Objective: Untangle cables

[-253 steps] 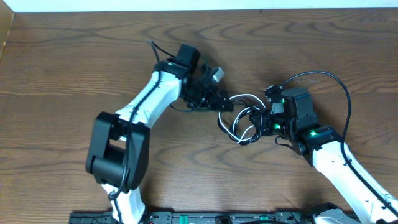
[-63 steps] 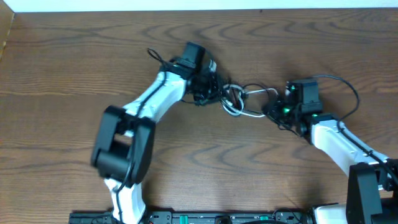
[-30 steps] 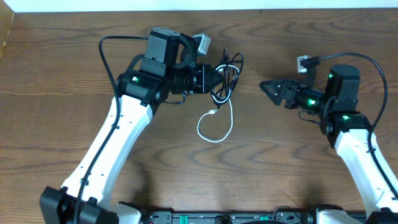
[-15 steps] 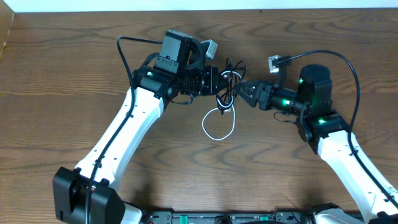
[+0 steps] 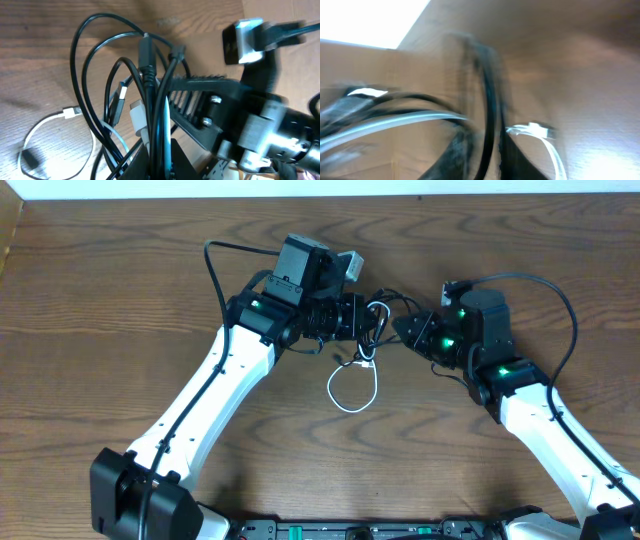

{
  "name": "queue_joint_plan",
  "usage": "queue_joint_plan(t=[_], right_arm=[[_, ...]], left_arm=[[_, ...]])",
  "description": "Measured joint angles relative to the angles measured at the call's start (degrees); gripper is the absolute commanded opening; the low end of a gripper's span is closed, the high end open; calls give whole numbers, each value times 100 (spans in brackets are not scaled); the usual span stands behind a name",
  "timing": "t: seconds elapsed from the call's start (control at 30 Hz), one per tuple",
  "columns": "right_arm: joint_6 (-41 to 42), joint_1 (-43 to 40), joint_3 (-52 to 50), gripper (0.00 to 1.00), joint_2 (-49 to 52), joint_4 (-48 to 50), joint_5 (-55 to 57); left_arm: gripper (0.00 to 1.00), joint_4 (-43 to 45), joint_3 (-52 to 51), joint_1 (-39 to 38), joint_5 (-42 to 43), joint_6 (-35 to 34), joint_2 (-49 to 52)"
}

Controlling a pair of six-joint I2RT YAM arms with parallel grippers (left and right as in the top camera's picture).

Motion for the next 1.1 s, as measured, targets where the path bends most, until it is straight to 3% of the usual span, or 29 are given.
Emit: queue_joint_plan(t=[0.13, 0.33, 0.47, 0.5, 0.67, 0.73, 0.77, 0.8, 0.87, 0.93, 1.1], right_arm=[[-94, -232, -2, 1, 15, -1499, 999], [-671, -643, 103, 1, -7, -2804, 1860], [-1104, -905, 133, 14, -22, -3226, 2315], [-1209, -975, 131, 23, -17, -3311, 2457], [-1519, -1486, 46, 27, 13, -3539, 3206], [-1596, -1556, 46, 36, 13, -3519, 3318], [-1679, -1558, 46, 44, 13, -3491, 3303], [-1779, -1572, 44, 59, 15, -3423, 3239], [-2216, -1574, 24, 77, 17, -3121, 2852], [-2608, -1578, 22, 86, 20, -2848, 2428], [-3591, -1578, 42, 86, 20, -2035, 391]], left_arm=[[7, 160, -9, 243, -24, 0, 0], [7, 638, -72, 671, 214, 0, -28], [7, 927, -133, 890, 417, -4, -306], [7, 981, -133, 973, 417, -13, -391], [7, 1088, -125, 1497, 365, -20, -898], [7, 1073, -120, 1534, 302, -20, -966], [7, 1045, -120, 1530, 282, -20, -966], [7, 1008, -120, 1521, 271, -20, -962], [7, 999, -120, 1521, 258, -20, -962], [7, 968, -120, 1504, 243, -20, -962], [7, 883, -120, 1296, 216, -20, -962]])
